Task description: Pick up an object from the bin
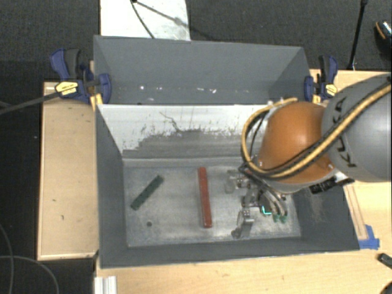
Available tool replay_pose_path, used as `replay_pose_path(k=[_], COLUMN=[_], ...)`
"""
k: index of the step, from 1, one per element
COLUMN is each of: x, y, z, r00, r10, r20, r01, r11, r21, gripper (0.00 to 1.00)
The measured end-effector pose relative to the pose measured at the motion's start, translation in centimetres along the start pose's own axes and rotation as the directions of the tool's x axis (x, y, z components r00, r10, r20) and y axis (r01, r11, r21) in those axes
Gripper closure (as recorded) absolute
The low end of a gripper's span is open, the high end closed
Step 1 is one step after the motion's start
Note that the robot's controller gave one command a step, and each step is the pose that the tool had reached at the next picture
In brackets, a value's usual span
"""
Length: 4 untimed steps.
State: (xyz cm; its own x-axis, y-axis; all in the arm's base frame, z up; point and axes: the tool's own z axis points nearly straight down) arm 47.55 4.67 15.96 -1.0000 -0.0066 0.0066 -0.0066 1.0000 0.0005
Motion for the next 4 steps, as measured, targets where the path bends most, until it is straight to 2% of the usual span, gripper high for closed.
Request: replay_pose_path(k=[1, 2, 3, 4], x=[-6.9, -7.2, -7.4, -9.6], y=[0.5, 4.2, 8.4, 15.9], z=[8.6, 8.8, 8.8, 0.2], r00=[0.984, 0.758, 0.781, 0.790], r10=[-0.177, -0.652, -0.624, -0.613], r20=[0.009, 0.012, 0.013, 0.020], r01=[0.177, 0.652, 0.624, 0.613], r11=[0.984, 0.758, 0.781, 0.790], r21=[0.001, 0.006, 0.005, 0.005], gripper=[0.00, 0.00, 0.00, 0.00])
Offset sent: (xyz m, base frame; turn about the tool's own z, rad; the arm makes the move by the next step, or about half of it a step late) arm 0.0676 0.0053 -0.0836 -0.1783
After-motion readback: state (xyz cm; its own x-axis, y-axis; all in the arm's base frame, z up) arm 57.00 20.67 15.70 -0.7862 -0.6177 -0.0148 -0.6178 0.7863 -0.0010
